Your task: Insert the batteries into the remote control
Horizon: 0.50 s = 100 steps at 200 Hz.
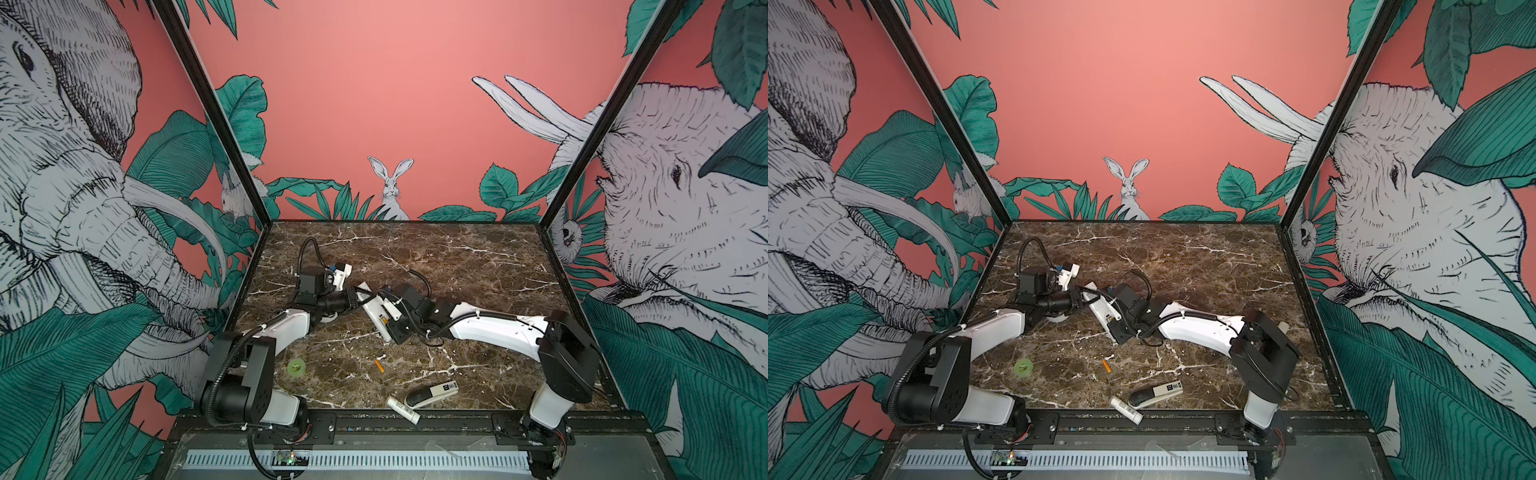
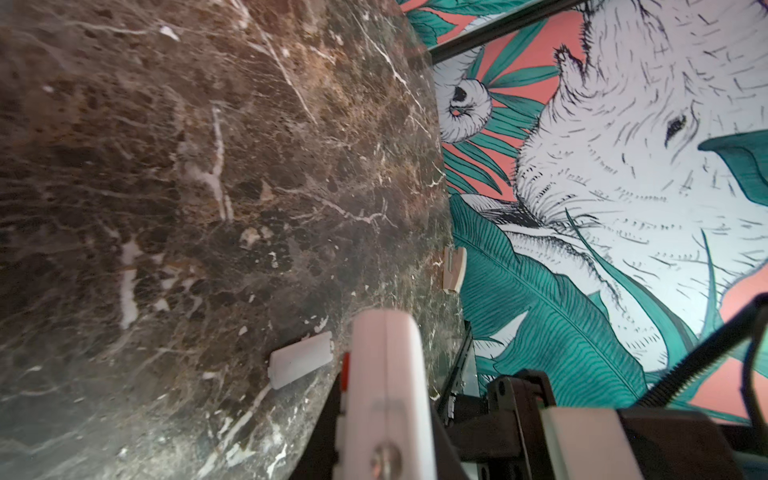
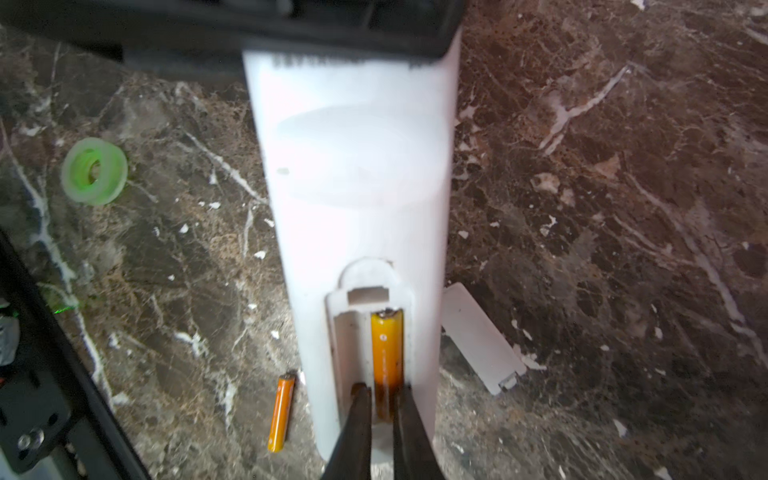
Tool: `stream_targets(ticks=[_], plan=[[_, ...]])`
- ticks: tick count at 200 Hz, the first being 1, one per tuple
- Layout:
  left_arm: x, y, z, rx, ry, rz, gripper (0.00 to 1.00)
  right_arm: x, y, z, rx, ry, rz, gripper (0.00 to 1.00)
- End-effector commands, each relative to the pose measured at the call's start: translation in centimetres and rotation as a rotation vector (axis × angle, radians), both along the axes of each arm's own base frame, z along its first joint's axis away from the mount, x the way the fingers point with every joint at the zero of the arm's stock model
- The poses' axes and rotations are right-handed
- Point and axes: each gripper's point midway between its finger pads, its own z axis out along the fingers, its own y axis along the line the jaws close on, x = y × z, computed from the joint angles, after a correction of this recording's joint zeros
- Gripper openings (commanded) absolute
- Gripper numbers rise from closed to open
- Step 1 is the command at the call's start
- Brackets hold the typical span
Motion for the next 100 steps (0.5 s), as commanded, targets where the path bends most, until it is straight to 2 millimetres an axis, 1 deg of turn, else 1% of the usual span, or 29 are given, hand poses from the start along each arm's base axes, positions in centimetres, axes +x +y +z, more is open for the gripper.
stream_targets(ticks=[1, 3, 8, 38, 51, 67, 81, 100], plan=[[-2.0, -1.1, 2.8, -0.061, -0.027, -0.119, 0.00, -0.2, -1.4, 2.1, 0.026, -0.040, -0.015, 0.15], [-2.0, -1.1, 2.8, -0.061, -0.026, -0.118, 0.00, -0.3, -1.5, 2.7, 0.037, -0.048, -0.014, 0.15], [-2.0, -1.1, 2.7, -0.060, -0.023, -0.118, 0.00, -0.5, -1.8, 3.3, 0.047, -0.054, -0.014, 0.15], [-1.8, -1.2, 2.6, -0.062, -0.017, -0.120, 0.00, -1.5, -3.2, 5.3, 0.082, -0.072, -0.015, 0.19], [-1.9, -1.2, 2.7, -0.063, -0.021, -0.123, 0.00, -1.8, -3.7, 5.6, 0.080, -0.075, -0.016, 0.22], [-1.9, -1.3, 3.0, -0.062, -0.026, -0.131, 0.00, -2.0, -4.1, 5.6, 0.079, -0.073, -0.016, 0.28], [-2.1, -1.3, 3.3, -0.066, -0.036, -0.144, 0.00, -2.2, -4.1, 5.5, 0.084, -0.065, -0.010, 0.35], [-2.6, -1.4, 4.0, -0.084, -0.050, -0.170, 0.00, -2.6, -3.5, 5.5, 0.109, -0.047, 0.012, 0.46]])
